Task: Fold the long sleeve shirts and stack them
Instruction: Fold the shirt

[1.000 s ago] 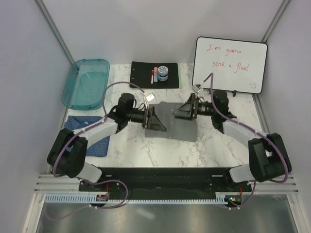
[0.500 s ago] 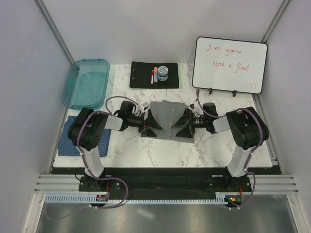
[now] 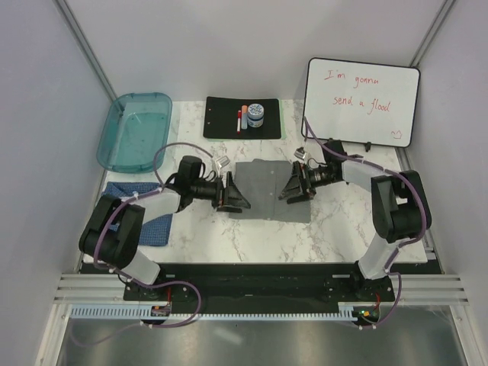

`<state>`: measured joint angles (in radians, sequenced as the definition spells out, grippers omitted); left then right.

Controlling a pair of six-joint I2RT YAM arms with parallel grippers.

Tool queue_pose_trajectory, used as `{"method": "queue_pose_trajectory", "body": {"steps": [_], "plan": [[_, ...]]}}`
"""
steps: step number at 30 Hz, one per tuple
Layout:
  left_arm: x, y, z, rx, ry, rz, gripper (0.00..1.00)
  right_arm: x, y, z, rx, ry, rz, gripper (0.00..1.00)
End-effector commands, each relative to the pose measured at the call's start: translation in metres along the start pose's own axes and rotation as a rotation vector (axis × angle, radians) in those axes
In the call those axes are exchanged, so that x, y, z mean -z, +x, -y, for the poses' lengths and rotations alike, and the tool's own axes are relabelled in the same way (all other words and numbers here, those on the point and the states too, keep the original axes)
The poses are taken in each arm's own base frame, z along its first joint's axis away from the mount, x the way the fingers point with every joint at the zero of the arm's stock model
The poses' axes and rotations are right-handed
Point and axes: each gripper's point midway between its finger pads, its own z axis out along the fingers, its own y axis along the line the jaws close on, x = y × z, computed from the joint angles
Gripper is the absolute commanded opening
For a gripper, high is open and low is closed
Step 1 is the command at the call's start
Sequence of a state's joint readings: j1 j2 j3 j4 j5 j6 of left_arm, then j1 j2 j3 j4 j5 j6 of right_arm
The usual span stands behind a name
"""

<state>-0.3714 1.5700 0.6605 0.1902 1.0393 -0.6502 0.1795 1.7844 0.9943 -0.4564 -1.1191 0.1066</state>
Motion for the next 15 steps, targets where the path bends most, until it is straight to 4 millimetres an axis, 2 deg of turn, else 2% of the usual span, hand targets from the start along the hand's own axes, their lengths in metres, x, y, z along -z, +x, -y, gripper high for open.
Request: {"method": "queue_pose_trajectory", "body": {"steps": [1, 2, 3, 4, 5, 6, 7, 9, 10, 11, 12, 14, 15], "plan": [[-0.015, -0.031, 0.05, -0.25, 0.066, 0.014, 0.99, 0.006, -0.015, -0.049, 0.168, -0.059, 0.0, 0.98], [-0.021, -0.036, 0.047, -0.249, 0.063, 0.017, 0.99, 0.0, -0.027, -0.049, 0.218, -0.064, 0.035, 0.98], [-0.027, -0.047, 0.044, -0.241, 0.059, 0.04, 0.99, -0.008, -0.029, -0.052, 0.153, -0.073, 0.035, 0.98], [-0.037, -0.058, 0.031, -0.21, 0.039, 0.047, 0.99, -0.013, -0.034, -0.05, 0.138, -0.074, 0.048, 0.98], [-0.042, -0.066, 0.023, -0.177, 0.026, 0.056, 0.99, -0.022, -0.046, -0.049, 0.106, -0.091, 0.087, 0.98], [-0.045, -0.081, 0.019, -0.181, 0.014, 0.097, 0.99, -0.028, -0.05, -0.048, 0.108, -0.1, 0.098, 0.98], [-0.052, -0.083, 0.0, -0.142, -0.004, 0.097, 0.99, -0.033, -0.06, -0.045, 0.141, -0.106, 0.131, 0.98], [-0.051, -0.093, -0.023, -0.085, -0.049, 0.133, 0.99, -0.045, -0.058, -0.015, 0.11, -0.083, 0.104, 0.98], [-0.055, -0.088, -0.042, -0.039, -0.068, 0.118, 0.99, -0.053, -0.053, 0.006, 0.06, -0.059, 0.066, 0.98], [-0.054, -0.086, -0.053, -0.009, -0.09, 0.114, 0.99, -0.056, -0.049, 0.017, 0.048, -0.041, 0.047, 0.98], [-0.051, -0.078, -0.068, 0.04, -0.119, 0.113, 0.99, -0.057, -0.036, 0.031, 0.058, -0.013, 0.001, 0.98], [-0.05, -0.062, -0.078, 0.09, -0.136, 0.091, 0.99, -0.063, -0.026, 0.051, 0.05, 0.014, -0.046, 0.98], [-0.048, -0.039, -0.084, 0.139, -0.148, 0.06, 0.99, -0.065, -0.018, 0.059, 0.102, 0.017, -0.074, 0.98]]}}
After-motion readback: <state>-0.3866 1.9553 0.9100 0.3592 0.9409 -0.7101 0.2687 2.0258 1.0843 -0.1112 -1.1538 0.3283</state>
